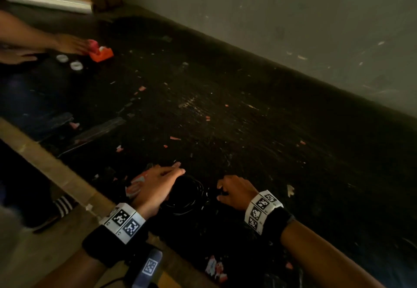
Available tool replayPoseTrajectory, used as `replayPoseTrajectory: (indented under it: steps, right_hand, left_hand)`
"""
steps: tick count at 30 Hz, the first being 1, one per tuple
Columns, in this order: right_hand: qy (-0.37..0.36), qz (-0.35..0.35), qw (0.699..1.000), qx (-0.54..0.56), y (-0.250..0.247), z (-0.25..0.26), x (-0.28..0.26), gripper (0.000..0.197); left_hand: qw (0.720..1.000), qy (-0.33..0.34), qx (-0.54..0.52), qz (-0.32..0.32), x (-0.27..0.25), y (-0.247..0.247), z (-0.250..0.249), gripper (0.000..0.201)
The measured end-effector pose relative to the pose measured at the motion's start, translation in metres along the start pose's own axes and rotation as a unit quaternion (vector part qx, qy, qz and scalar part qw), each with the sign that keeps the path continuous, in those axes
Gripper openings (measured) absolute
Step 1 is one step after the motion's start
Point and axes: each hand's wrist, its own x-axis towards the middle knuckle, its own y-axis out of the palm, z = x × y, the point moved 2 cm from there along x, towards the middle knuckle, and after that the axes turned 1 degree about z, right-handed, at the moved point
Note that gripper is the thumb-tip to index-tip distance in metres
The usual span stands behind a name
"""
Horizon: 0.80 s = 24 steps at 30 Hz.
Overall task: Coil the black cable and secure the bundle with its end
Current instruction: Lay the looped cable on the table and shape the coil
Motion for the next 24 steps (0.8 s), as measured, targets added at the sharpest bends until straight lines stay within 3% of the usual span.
replayPoseTrajectory:
  steps: [6,10,12,19,24]
  right_hand:
    - [-0.016,0.004,0.997,-0.072,0.001,0.01,0.006,0.027]
    - [-0.001,-0.043,0.998,0.045,-0.013,0.01,-0.007,0.026]
    - [-0.009,-0.08,0.992,0.099,-0.026,0.011,-0.022,0.021]
    - [-0.008,-0.193,0.975,0.109,-0.052,-0.017,-0.107,0.017]
    - [0.035,-0.253,0.959,0.126,-0.058,-0.054,-0.171,0.016]
  left_hand:
    - [0.998,0.05,-0.003,0.05,-0.001,-0.003,0.007,0.011]
    - [0.995,0.071,0.017,0.075,-0.001,0.007,0.007,0.017]
    - [0.99,0.068,-0.003,0.124,-0.003,0.02,0.004,0.02]
    - [0.946,0.129,0.016,0.298,-0.036,0.107,-0.024,0.045]
    - [0.908,0.211,0.054,0.359,-0.058,0.163,-0.044,0.038]
